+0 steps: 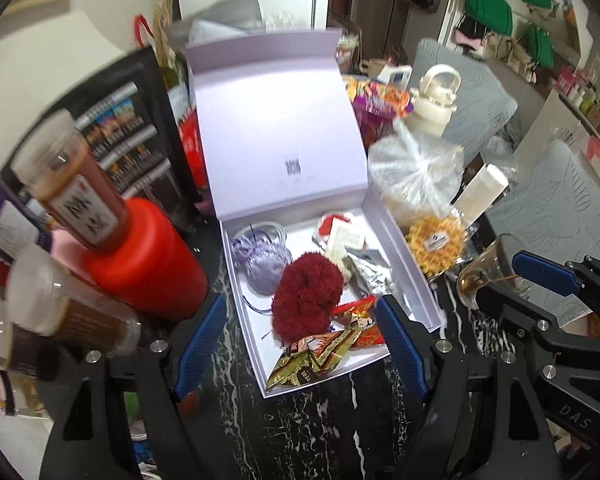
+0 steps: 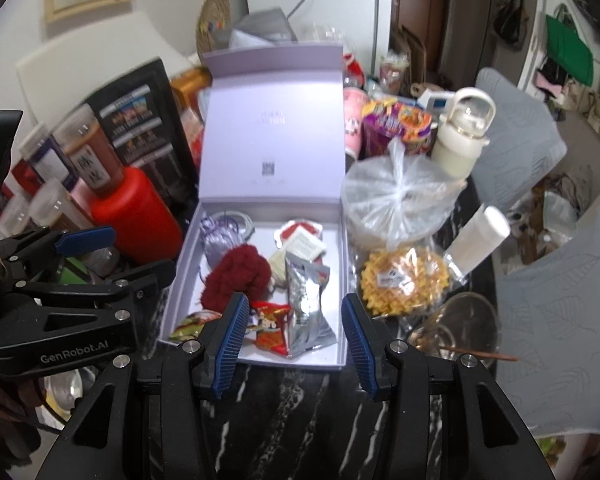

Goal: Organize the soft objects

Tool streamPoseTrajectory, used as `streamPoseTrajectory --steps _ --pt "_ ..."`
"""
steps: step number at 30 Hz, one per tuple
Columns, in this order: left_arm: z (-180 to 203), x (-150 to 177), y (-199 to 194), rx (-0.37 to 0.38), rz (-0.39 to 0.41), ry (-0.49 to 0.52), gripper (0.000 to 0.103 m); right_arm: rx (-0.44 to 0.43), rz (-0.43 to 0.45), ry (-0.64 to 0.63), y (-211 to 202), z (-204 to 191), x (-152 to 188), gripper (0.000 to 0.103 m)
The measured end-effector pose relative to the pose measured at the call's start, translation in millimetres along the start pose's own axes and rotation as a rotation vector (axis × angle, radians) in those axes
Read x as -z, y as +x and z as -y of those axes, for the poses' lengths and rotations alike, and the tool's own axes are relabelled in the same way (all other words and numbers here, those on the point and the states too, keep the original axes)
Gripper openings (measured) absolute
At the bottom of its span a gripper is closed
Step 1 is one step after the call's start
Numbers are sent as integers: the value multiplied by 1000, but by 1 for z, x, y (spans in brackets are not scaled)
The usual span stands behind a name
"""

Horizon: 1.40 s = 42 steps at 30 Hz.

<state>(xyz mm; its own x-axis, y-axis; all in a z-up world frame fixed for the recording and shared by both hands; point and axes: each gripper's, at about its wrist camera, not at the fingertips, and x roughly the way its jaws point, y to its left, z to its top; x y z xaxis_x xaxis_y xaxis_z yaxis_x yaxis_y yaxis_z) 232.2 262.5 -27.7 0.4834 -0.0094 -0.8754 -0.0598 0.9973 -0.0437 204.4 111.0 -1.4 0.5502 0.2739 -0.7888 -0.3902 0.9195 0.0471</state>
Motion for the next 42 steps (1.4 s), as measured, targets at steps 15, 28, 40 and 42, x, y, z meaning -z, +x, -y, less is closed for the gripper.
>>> streamPoseTrajectory --steps 15,28,40,42 --pt "8 13 -95 -27 168 8 77 19 167 -13 -90 -14 20 51" --pt "23 54 -162 -21 252 16 77 8 247 2 -145 -22 66 56" --pt "35 97 -189 -24 268 32 77 12 263 30 -169 -26 109 61" --pt "36 104 -191 -23 266 33 77 13 267 32 -172 -27 116 63"
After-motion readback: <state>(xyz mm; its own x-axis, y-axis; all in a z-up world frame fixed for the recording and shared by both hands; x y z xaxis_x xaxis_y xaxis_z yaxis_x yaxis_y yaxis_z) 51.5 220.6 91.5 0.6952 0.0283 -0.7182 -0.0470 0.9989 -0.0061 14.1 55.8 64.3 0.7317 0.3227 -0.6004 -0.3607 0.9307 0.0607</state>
